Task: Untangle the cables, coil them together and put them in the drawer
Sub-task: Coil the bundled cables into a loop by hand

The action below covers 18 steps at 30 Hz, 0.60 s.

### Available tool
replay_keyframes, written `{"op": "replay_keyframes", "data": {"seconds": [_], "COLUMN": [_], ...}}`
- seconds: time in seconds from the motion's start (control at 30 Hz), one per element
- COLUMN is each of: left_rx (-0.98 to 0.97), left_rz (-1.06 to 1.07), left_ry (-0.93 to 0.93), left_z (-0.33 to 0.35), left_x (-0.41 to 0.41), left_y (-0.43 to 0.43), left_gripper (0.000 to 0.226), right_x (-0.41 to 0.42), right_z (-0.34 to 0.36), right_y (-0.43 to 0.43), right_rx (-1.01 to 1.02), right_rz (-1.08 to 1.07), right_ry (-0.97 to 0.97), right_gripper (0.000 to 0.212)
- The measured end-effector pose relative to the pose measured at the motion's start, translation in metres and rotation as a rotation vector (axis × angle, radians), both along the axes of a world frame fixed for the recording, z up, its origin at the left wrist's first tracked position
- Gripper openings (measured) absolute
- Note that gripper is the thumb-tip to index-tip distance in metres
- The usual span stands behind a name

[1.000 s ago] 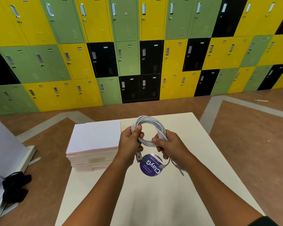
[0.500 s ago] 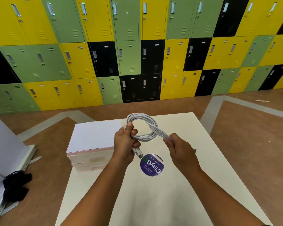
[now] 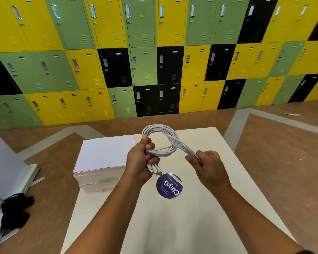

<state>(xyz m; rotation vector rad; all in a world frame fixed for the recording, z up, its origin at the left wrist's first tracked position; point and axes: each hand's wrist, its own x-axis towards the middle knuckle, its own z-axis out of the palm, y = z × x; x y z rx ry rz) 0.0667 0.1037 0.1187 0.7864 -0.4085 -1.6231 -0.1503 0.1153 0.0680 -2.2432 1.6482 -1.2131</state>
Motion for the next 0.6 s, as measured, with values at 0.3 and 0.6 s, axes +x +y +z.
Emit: {"op": "replay_keyframes", "data": {"seconds": [0.3, 0.6], "left_rx": [0.069, 0.092], "left_rz": [-0.141, -0.398], "left_ry": [0.249, 0.257], "left_z": [-0.010, -0.013], "left_x": [-0.007, -0.020], "left_y": [0.005, 0.013], "left_gripper": [0.026, 0.024], "right_x": [0.026, 0.055], "right_z": [0.014, 0.065], "right_y": [0.006, 0.004], "right_rx": [0.258, 0.571], "right_rz": [-0.004, -0.084], "right_ry": [-0.547, -1.353], "right_gripper": [0.032, 0.029]}}
